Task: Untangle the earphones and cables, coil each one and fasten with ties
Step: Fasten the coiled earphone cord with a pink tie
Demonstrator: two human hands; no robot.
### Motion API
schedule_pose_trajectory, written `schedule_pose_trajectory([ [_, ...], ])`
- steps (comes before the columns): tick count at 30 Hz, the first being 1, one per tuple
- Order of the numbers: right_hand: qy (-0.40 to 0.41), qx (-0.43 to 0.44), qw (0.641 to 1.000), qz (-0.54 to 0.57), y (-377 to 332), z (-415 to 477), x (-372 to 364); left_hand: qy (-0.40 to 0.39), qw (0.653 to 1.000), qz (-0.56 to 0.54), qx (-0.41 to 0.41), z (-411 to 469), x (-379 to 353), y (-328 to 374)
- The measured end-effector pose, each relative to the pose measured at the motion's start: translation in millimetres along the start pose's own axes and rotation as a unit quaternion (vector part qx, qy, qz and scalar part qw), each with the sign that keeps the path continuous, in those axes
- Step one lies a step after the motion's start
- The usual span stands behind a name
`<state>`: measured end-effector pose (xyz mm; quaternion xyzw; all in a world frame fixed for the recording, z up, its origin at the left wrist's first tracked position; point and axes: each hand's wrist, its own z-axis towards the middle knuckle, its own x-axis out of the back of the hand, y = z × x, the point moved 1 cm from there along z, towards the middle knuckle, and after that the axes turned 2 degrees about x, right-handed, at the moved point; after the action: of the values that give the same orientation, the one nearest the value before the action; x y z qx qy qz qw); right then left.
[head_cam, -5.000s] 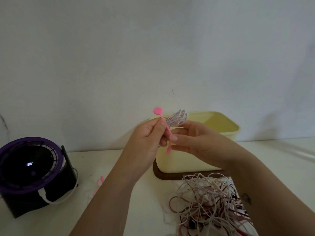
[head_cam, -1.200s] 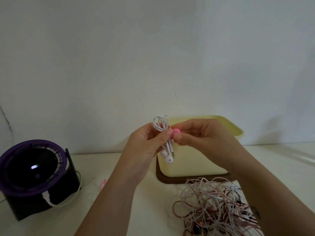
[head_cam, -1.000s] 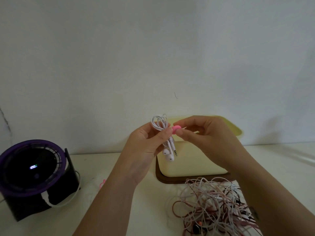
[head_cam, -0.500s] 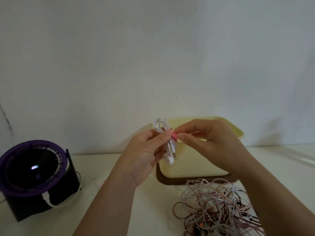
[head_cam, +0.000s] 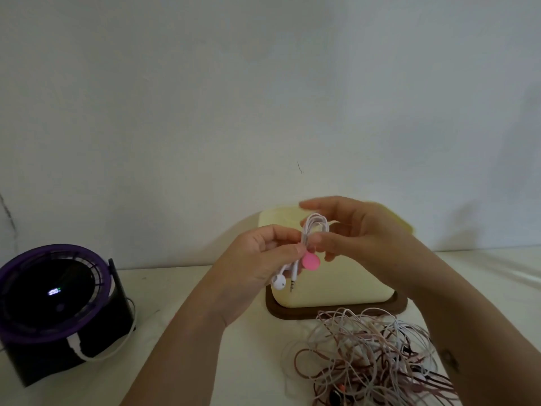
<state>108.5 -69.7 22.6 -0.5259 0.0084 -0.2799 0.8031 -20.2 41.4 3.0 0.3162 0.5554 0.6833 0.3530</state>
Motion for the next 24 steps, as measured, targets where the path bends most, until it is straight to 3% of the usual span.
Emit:
schedule_pose_trajectory([
  [7,0.011,0.003,1.0,0.009,1,0,4,-0.018,0.999,0.026,-0.015,-1,-7,1],
  [12,-0.01,-0.038,0.984,0.171,12,4,4,-0.032,0.999,-0.02,0.002,-3,-1,3],
  [14,0.038,-0.046,0.975,0.215,17,7,5,0.001,1.0,0.0,-0.005,-1,2,-3],
  [16,0.137,-0.037,0.962,0.234,22,9,13,0.057,0.992,0.11,-0.026,3,6,-10],
  [18,0.229,-0.009,0.952,0.202,24,8,21,0.113,0.955,0.27,-0.052,7,8,-18],
  [20,0.29,0.014,0.953,0.086,28,7,24,0.116,0.915,0.377,-0.088,9,5,-25],
  [22,0.281,0.009,0.958,-0.058,32,8,21,0.102,0.897,0.418,-0.101,10,0,-30],
  [24,0.21,-0.01,0.967,-0.141,35,9,15,0.096,0.895,0.422,-0.104,10,-1,-32],
])
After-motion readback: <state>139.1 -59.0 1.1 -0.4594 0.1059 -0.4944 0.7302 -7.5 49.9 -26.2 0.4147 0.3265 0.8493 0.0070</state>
